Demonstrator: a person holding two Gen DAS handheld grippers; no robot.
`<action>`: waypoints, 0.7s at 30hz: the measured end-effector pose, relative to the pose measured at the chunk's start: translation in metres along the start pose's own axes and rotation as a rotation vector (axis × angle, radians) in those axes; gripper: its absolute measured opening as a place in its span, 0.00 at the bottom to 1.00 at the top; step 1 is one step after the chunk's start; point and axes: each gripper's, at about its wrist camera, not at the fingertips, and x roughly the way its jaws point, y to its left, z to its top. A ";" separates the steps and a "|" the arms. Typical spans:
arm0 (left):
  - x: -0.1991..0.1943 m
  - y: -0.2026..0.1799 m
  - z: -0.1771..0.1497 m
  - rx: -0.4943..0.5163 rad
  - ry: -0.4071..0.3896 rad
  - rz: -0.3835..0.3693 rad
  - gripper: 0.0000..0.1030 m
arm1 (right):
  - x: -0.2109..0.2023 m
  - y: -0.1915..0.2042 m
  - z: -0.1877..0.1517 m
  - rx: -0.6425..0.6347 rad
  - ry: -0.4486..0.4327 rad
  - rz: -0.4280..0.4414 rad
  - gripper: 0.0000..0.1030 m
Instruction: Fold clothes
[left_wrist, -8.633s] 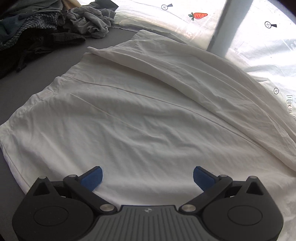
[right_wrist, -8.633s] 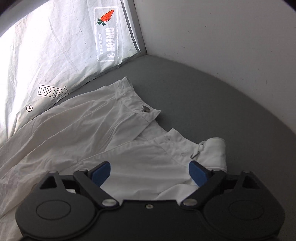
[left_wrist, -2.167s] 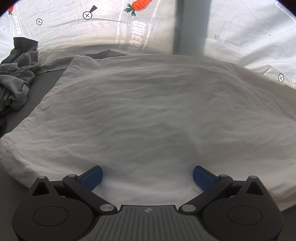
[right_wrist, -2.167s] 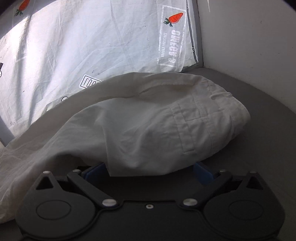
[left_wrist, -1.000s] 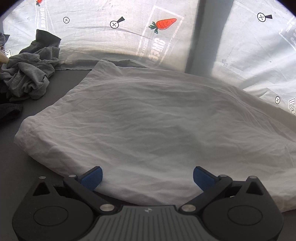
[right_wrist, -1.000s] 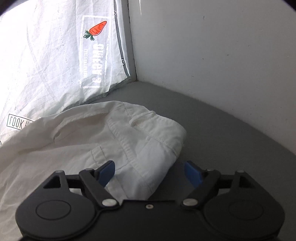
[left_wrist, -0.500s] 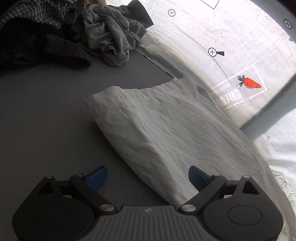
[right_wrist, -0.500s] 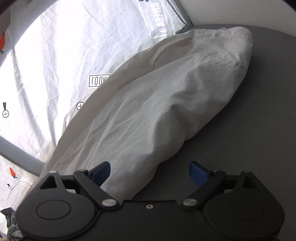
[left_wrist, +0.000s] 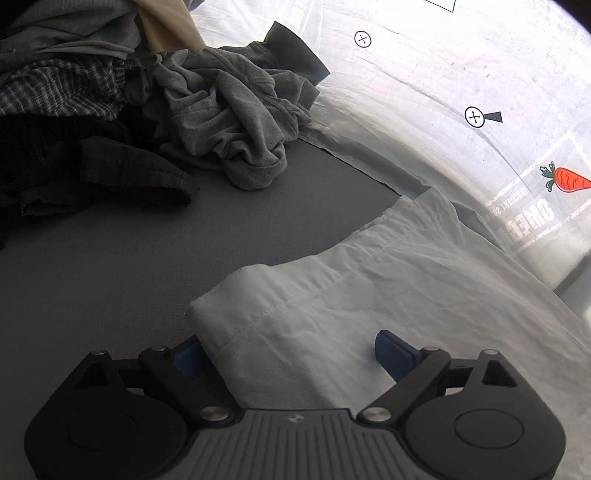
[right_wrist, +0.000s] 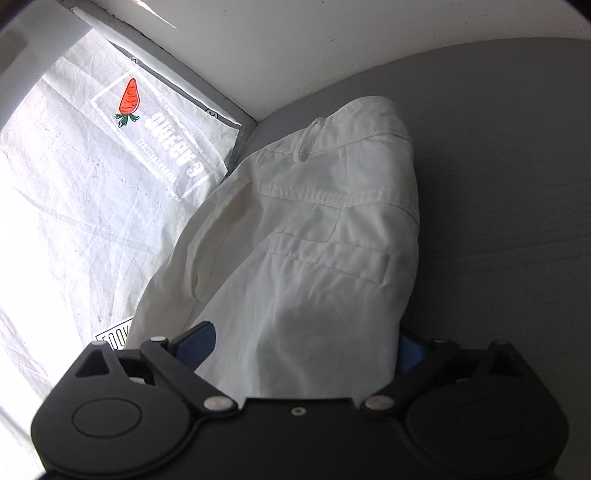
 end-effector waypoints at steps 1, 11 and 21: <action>-0.001 -0.001 0.001 0.004 -0.004 0.018 0.54 | 0.005 0.007 0.003 -0.033 0.005 -0.025 0.90; -0.049 -0.002 0.012 0.088 -0.038 0.004 0.24 | -0.031 -0.025 0.012 -0.032 0.005 0.063 0.20; -0.165 0.094 -0.053 0.065 -0.032 -0.065 0.24 | -0.139 -0.114 0.024 -0.087 -0.050 0.044 0.16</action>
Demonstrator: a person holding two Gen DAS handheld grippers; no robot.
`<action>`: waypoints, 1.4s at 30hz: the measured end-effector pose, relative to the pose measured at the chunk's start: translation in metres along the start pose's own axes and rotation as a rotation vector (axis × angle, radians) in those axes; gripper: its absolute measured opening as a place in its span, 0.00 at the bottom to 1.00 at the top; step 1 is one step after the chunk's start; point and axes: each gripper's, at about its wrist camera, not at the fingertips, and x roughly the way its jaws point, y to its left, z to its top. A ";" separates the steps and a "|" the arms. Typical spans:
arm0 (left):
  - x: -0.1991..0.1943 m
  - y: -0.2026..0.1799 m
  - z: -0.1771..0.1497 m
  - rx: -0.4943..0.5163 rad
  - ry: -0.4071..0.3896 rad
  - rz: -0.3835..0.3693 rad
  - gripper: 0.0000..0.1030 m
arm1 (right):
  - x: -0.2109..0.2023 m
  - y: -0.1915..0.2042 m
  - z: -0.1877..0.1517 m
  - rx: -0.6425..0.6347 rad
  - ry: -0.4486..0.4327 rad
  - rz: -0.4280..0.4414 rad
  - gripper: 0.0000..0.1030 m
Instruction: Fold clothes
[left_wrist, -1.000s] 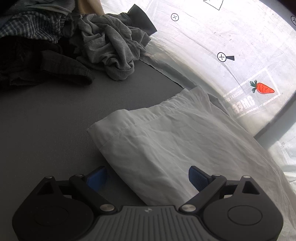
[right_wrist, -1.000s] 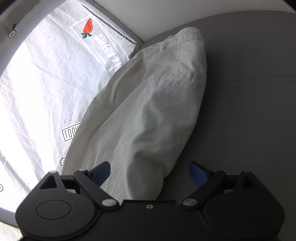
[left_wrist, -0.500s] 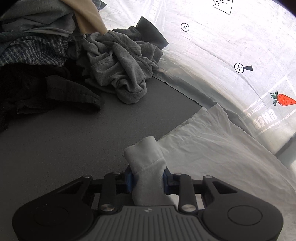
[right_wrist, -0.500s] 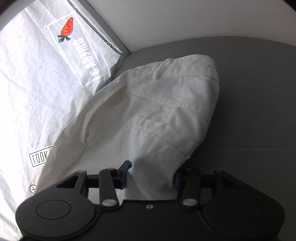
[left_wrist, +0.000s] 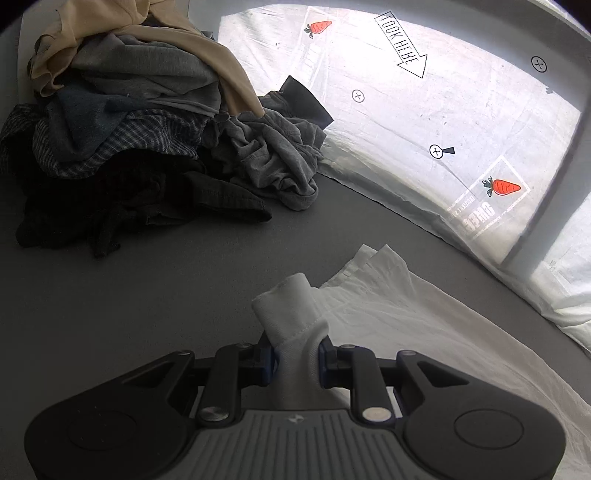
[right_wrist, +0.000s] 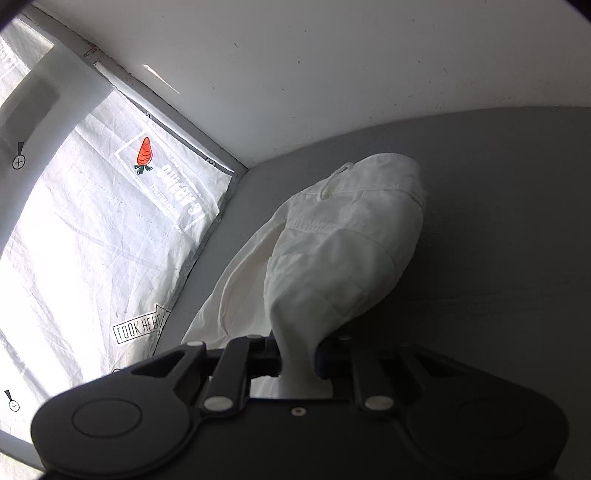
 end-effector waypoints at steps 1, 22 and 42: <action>-0.009 0.011 -0.015 0.008 0.026 0.009 0.24 | -0.008 -0.010 0.000 -0.037 0.004 -0.028 0.16; -0.024 0.064 -0.039 -0.003 -0.007 0.125 0.59 | -0.030 0.113 -0.105 -0.985 -0.097 -0.068 0.88; 0.107 -0.065 0.032 0.284 0.031 -0.123 0.78 | 0.078 0.193 -0.155 -0.949 0.191 0.010 0.88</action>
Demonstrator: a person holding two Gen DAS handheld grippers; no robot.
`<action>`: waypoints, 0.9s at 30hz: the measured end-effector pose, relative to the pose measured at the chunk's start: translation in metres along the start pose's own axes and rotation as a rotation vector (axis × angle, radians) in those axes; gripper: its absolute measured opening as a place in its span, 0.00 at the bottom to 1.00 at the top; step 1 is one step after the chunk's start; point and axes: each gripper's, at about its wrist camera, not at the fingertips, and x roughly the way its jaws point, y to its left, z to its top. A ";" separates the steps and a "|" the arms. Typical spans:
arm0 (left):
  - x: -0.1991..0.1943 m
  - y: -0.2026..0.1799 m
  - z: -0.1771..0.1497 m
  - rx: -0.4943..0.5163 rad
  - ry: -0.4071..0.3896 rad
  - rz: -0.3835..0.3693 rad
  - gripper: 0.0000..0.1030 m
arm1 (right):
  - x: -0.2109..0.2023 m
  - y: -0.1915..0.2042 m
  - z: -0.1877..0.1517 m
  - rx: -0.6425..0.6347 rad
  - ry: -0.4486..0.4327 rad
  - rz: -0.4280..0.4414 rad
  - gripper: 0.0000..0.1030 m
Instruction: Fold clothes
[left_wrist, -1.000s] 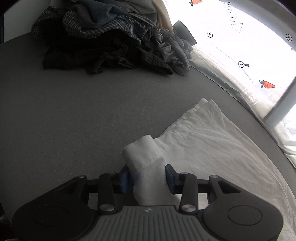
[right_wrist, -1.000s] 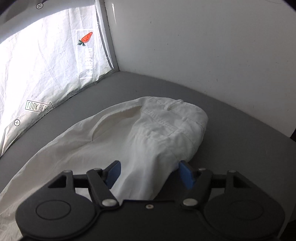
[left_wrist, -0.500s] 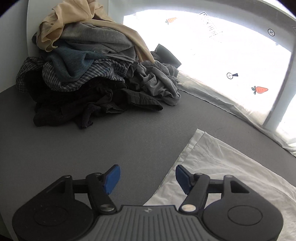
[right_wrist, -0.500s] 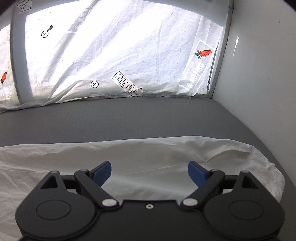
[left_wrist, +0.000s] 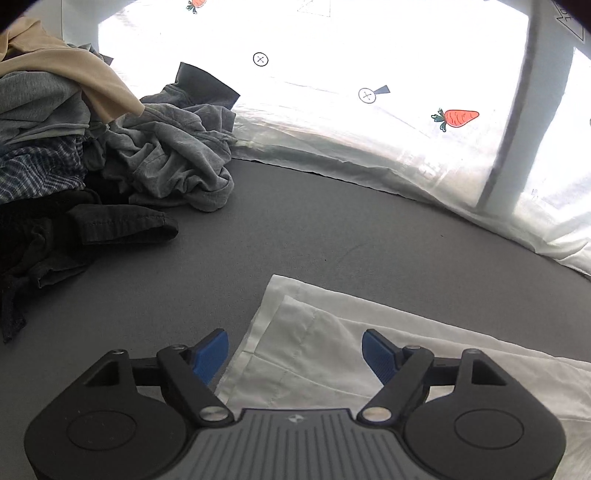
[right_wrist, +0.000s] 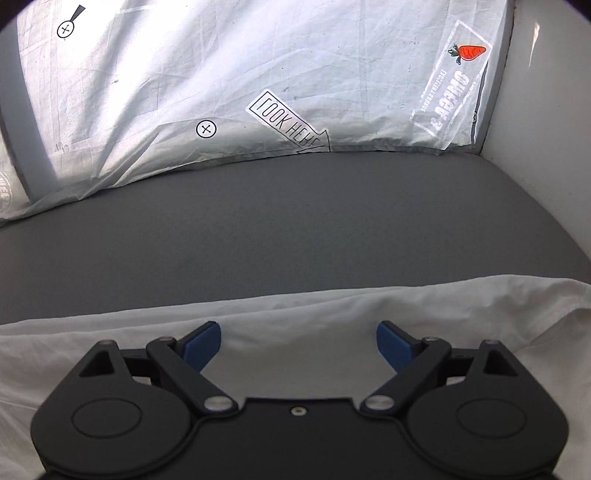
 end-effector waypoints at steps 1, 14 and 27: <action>0.006 -0.002 0.001 0.007 0.004 0.001 0.78 | 0.003 -0.001 -0.002 0.021 0.014 0.008 0.86; 0.025 0.001 0.002 -0.001 0.007 -0.016 0.66 | 0.000 0.005 0.003 -0.090 -0.008 -0.009 0.55; -0.002 -0.013 0.026 -0.044 -0.113 0.003 0.22 | -0.022 -0.029 0.009 0.059 -0.051 -0.066 0.56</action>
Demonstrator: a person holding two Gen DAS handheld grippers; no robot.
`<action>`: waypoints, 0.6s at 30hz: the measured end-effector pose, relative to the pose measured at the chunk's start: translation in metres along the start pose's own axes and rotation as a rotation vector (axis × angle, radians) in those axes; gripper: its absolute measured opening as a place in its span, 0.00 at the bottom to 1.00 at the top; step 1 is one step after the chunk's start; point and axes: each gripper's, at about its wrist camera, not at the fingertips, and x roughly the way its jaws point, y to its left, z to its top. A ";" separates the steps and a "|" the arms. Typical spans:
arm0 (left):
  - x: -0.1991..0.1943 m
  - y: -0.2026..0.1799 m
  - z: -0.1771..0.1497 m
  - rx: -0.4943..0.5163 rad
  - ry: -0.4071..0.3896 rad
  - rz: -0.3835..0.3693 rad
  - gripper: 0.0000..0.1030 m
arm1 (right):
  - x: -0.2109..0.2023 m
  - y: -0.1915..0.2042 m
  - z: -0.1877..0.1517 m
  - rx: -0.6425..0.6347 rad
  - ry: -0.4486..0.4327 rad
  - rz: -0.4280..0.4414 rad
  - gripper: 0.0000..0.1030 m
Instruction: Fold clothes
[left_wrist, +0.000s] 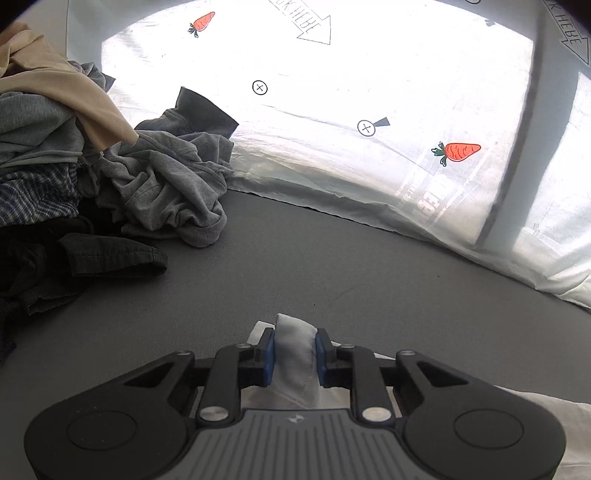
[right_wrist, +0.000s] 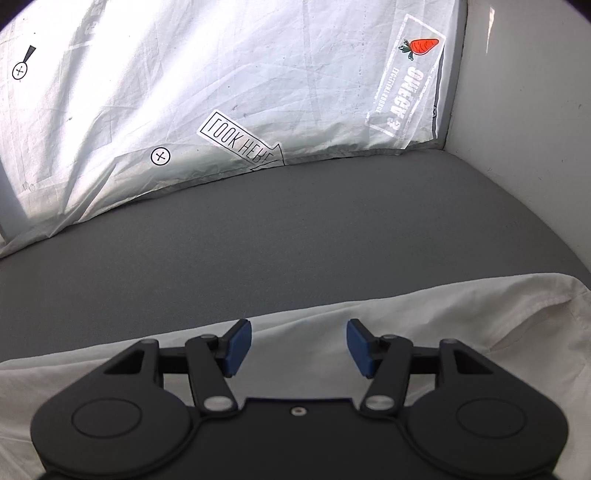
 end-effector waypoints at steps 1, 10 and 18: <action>-0.002 -0.003 0.007 -0.002 -0.016 0.003 0.22 | -0.004 -0.002 -0.001 -0.005 -0.005 -0.007 0.56; 0.049 0.000 0.021 -0.094 0.094 0.059 0.34 | -0.033 -0.011 -0.026 -0.058 -0.011 -0.035 0.63; -0.028 0.037 -0.008 -0.116 0.049 0.066 0.72 | -0.063 0.009 -0.055 -0.060 -0.036 0.016 0.95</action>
